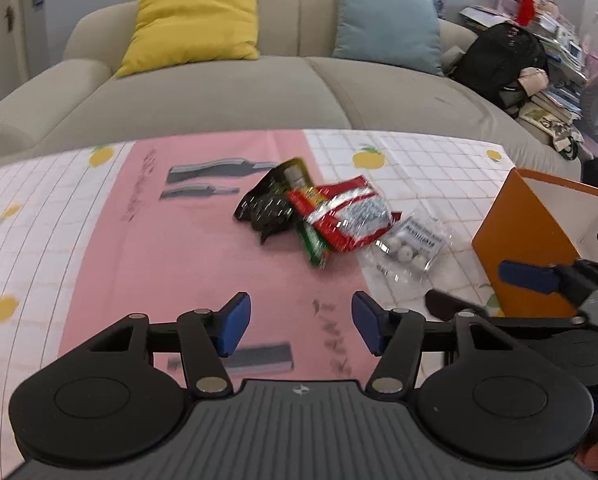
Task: Organize snacks
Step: 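Grasp the red spicy snack bag with left tool while right tool grasps yogurt ball pack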
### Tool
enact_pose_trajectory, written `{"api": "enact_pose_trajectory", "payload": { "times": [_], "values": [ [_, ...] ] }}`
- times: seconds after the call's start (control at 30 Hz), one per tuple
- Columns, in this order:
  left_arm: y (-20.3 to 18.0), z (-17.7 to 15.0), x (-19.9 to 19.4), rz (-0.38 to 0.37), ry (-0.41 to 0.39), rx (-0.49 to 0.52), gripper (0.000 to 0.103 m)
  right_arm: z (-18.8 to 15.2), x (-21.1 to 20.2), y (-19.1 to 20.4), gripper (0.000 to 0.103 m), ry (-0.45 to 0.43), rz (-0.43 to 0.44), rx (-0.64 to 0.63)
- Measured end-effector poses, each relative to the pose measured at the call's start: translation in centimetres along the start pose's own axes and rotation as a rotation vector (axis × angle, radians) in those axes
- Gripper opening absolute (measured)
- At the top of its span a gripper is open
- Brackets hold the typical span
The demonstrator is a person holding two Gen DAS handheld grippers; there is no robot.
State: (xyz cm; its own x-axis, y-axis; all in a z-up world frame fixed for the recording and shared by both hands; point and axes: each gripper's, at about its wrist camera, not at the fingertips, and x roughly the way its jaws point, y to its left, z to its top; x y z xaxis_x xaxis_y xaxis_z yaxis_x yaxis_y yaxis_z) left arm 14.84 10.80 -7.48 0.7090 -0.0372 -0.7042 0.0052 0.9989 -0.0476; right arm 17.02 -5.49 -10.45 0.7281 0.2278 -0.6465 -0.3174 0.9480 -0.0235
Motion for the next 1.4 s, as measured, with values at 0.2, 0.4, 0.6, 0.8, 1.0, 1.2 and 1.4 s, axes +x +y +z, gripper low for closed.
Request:
{"api": "enact_pose_trajectory", "payload": {
  "times": [0.2, 0.4, 0.6, 0.8, 1.0, 1.2, 1.4],
  "values": [
    [-1.2, 1.7, 2.9, -0.04, 0.012, 0.136, 0.064, 0.6, 3.4, -0.2, 0.062, 0.035, 0.001, -0.018],
    [-2.1, 3.5, 5.8, -0.067, 0.018, 0.226, 0.067, 1.2, 5.6, -0.8, 0.059, 0.044, 0.006, -0.019],
    [-3.0, 6.0, 8.5, -0.137, 0.029, 0.379, 0.083, 2.7, 7.5, -1.6, 0.078, 0.038, -0.009, -0.021],
    [-3.7, 8.4, 11.0, -0.229, 0.099, 0.549, 0.088, 3.5, 9.3, -3.2, 0.087, 0.085, 0.002, 0.069],
    [-4.3, 9.4, 13.9, -0.3, 0.207, 0.732, 0.088, 3.3, 10.7, -3.9, 0.089, 0.153, 0.042, 0.135],
    [-5.4, 9.5, 16.2, -0.279, 0.267, 0.885, 0.09, 2.8, 11.5, -4.6, 0.089, 0.208, 0.085, 0.216],
    [-6.1, 9.4, 17.9, -0.291, 0.314, 0.848, 0.091, 2.5, 11.5, -4.3, 0.086, 0.198, 0.086, 0.197]
  ]
}}
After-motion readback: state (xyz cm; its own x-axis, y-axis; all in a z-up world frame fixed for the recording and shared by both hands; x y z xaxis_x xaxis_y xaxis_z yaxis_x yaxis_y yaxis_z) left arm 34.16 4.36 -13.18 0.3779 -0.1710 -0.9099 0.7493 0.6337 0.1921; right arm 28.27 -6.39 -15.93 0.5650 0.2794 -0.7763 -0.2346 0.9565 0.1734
